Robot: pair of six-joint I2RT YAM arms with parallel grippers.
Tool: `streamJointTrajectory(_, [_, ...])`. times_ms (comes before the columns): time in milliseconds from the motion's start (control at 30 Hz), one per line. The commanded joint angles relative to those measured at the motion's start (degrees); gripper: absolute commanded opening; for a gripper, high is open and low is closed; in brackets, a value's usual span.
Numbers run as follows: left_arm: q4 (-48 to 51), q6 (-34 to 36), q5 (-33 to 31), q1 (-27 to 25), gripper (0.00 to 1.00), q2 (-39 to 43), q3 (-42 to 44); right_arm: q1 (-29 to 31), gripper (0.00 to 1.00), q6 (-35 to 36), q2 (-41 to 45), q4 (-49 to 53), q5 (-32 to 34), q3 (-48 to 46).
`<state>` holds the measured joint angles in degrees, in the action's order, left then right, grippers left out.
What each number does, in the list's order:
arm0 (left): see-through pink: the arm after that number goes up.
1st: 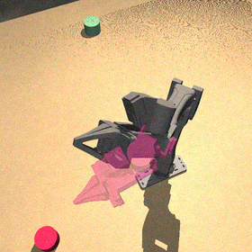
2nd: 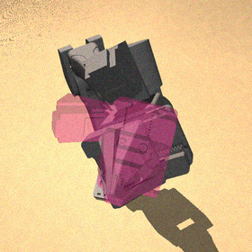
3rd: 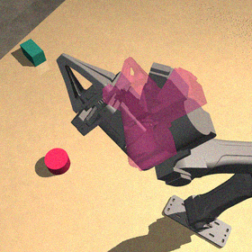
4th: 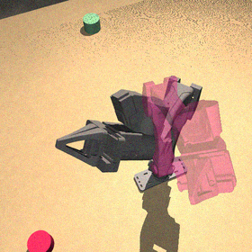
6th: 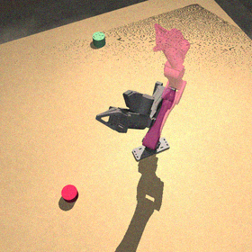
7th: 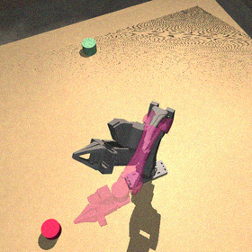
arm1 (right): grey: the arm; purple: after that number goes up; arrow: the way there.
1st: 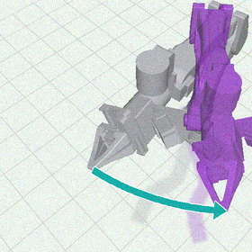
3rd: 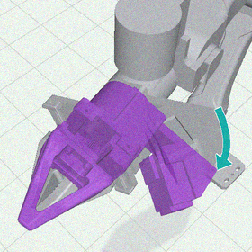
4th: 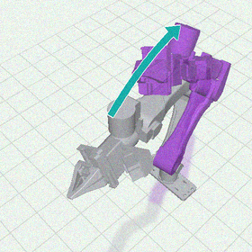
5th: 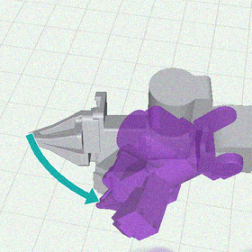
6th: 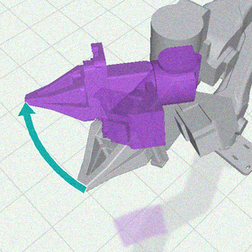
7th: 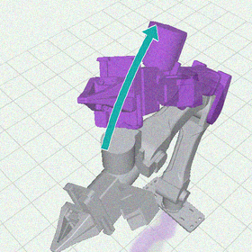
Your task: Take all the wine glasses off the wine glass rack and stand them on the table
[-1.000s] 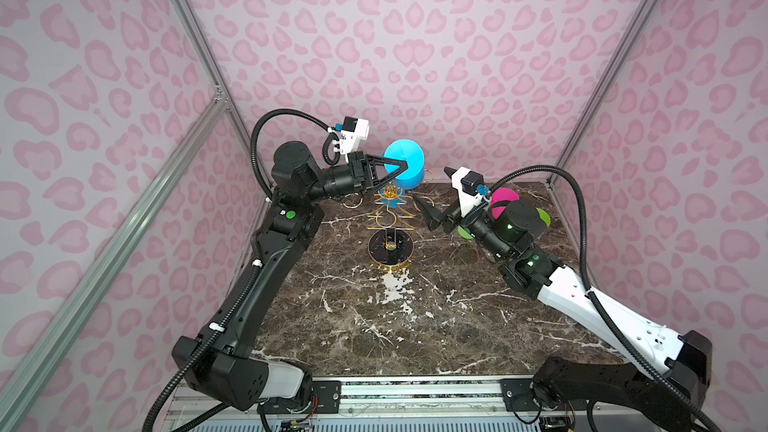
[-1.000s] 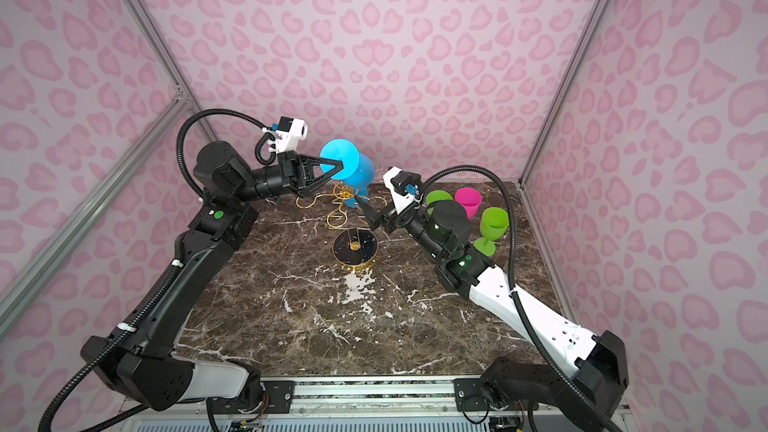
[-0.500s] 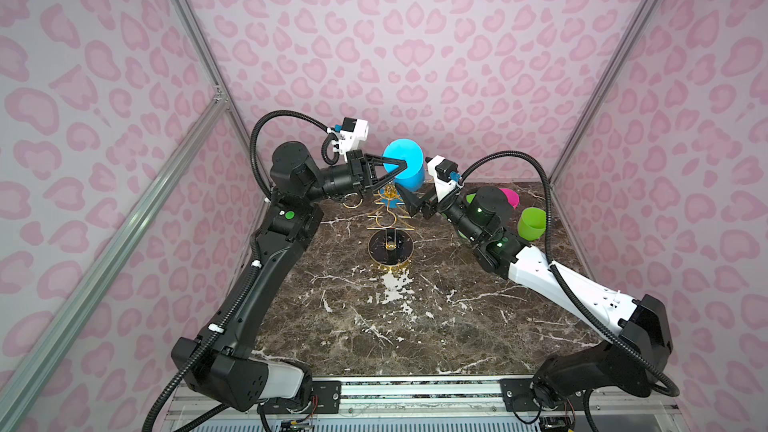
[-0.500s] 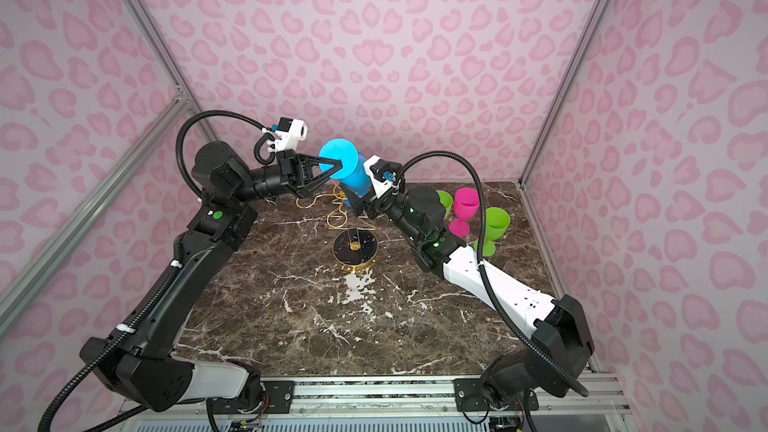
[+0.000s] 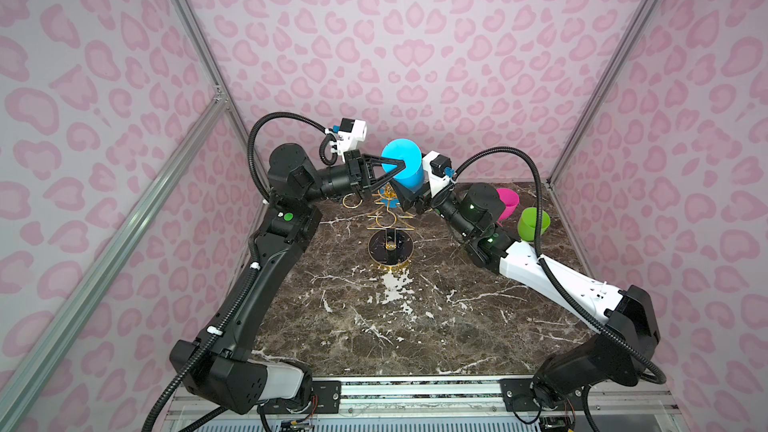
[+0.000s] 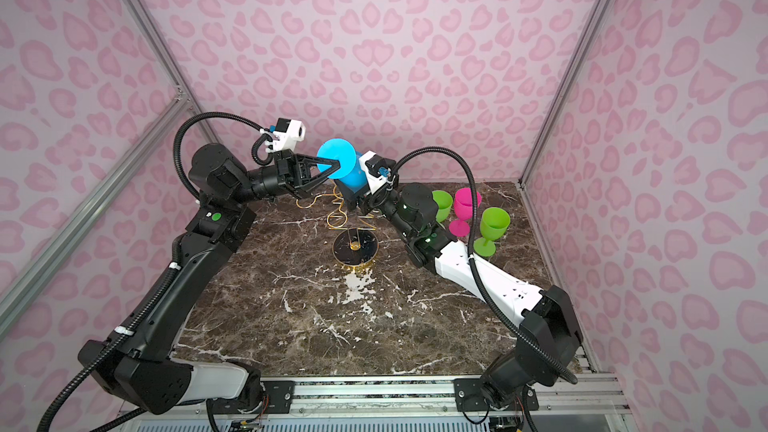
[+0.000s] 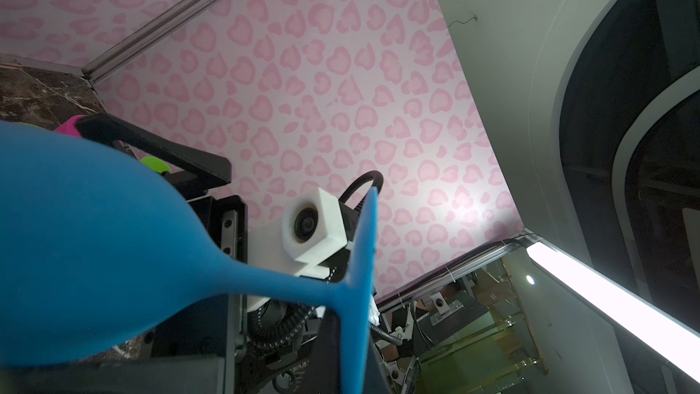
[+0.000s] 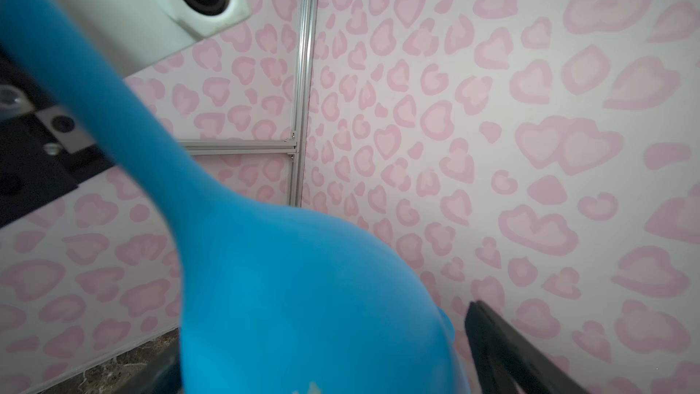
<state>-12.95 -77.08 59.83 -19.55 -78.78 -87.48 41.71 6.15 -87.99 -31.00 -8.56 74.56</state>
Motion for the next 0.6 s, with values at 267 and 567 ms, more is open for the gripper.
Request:
streamJointTrajectory(267, [-3.83, -1.72, 1.07, 0.29, 0.04, 0.27, 0.56, 0.56, 0.87, -0.79, -0.53, -1.84, 0.71, 0.36])
streamJointTrajectory(567, [-4.01, -2.24, 0.66, 0.65, 0.09, 0.25, 0.65, 0.56, 0.80, -2.52, 1.04, 0.37, 2.23, -0.05])
